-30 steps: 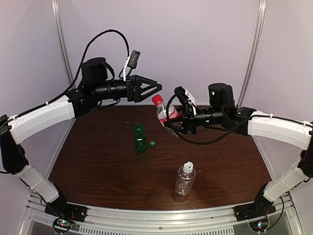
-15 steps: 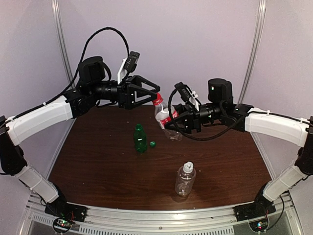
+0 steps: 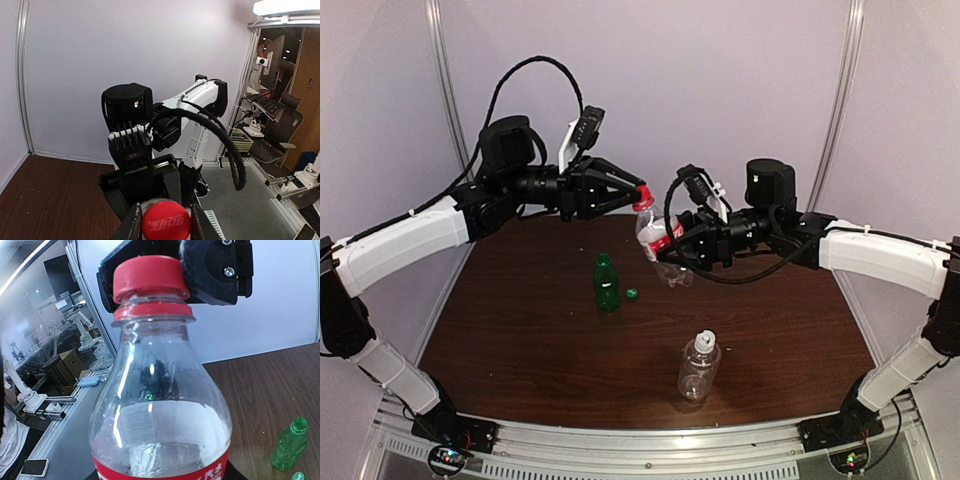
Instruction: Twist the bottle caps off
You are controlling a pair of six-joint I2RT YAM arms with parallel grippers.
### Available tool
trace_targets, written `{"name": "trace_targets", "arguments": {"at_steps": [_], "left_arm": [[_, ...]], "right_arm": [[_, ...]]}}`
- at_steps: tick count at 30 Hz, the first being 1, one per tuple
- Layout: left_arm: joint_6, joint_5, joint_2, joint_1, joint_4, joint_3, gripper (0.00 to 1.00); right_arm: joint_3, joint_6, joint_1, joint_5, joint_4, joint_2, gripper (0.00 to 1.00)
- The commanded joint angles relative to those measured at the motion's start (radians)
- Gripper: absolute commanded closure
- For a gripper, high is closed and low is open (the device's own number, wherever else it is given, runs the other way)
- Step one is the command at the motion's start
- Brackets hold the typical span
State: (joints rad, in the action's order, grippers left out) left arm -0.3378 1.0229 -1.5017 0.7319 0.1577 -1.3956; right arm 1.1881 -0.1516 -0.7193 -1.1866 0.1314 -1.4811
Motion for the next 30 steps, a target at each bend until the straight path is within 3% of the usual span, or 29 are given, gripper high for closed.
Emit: {"name": "trace_targets", "arguments": {"at_steps": [1,5,14,18,24,30], "left_arm": [[-0.011,-0.024,-0.002,-0.005,0.043,0.0,0.78],[-0.037,-0.135,0.003,-0.002,0.005,-0.012,0.83],[-0.255,-0.627,0.009,0.033,-0.09,-0.033,0.82],[-0.285,-0.692,-0.022,0.037,-0.135,-0.074,0.81],[-0.297,-0.68,-0.061,0.036,-0.145,-0.095,0.75],[-0.262,-0.628,-0.055,0.035,-0.093,-0.072,0.67]], "right_arm": [[0.038,0.024,0.008,0.104,-0.03,0.001,0.53],[0.046,0.073,0.008,0.332,-0.102,0.027,0.53],[-0.039,0.168,-0.017,0.842,-0.062,0.113,0.53],[-0.085,0.226,-0.038,0.985,-0.019,0.134,0.52],[-0.102,0.262,-0.05,1.041,0.007,0.13,0.53],[-0.099,0.282,-0.05,0.947,-0.017,0.139,0.55]]}}
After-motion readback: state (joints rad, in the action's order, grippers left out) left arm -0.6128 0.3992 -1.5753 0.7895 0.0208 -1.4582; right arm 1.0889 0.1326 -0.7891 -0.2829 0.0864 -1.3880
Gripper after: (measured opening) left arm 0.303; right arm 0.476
